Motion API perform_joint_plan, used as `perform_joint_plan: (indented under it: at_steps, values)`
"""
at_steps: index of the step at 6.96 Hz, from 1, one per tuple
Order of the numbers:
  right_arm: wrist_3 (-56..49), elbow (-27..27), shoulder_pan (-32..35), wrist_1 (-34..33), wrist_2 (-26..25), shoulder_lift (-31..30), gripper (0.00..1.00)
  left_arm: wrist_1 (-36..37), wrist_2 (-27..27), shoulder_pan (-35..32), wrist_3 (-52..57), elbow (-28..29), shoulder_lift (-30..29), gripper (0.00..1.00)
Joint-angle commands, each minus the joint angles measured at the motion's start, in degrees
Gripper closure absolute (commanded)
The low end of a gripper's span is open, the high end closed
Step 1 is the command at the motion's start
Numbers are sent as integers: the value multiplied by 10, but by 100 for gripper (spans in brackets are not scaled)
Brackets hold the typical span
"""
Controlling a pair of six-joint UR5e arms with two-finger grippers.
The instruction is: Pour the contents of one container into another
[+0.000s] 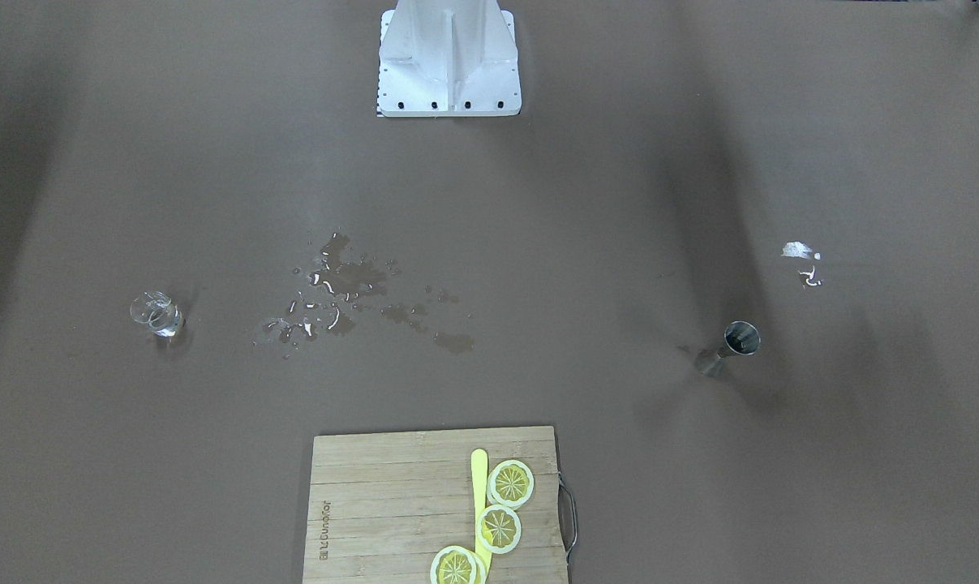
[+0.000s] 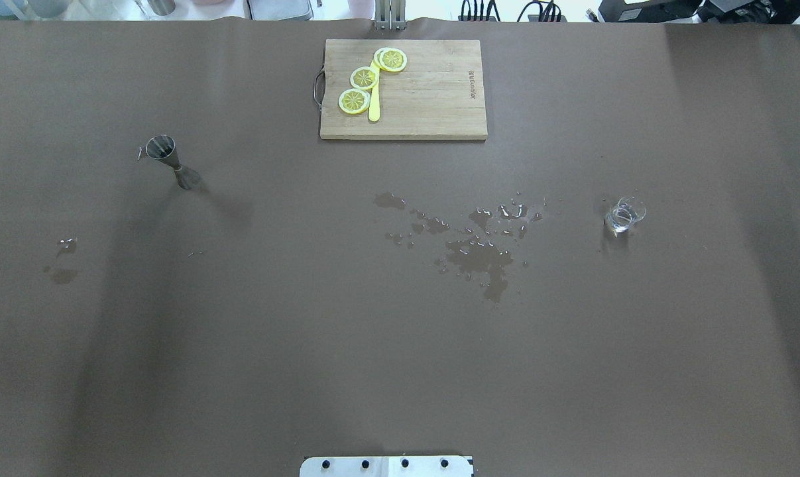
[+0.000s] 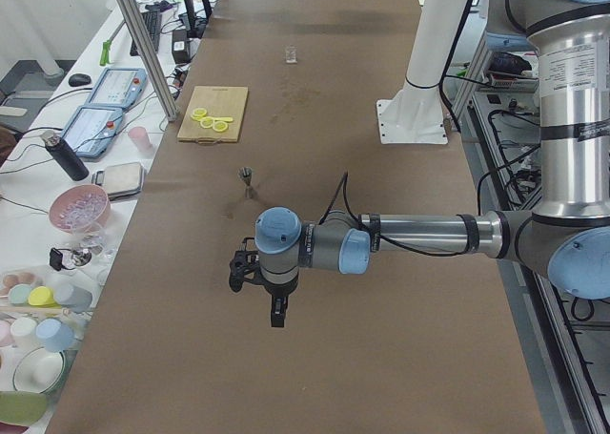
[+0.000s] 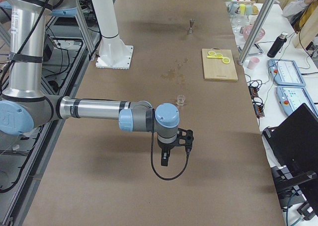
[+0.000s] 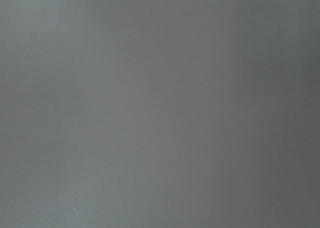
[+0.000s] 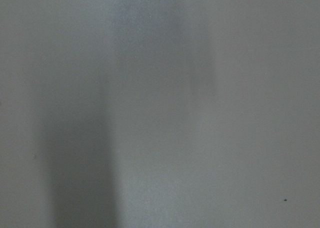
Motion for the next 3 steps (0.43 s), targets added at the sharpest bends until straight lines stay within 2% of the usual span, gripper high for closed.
perform_joint_plan:
  at_steps: [1,3]
  values:
    - [-1,0,0,3,0,-4,0,0,0,0,0,0,1,1]
    - [-1,-1,0,2,0,-2,0,1,1,0,0,-1,1,1]
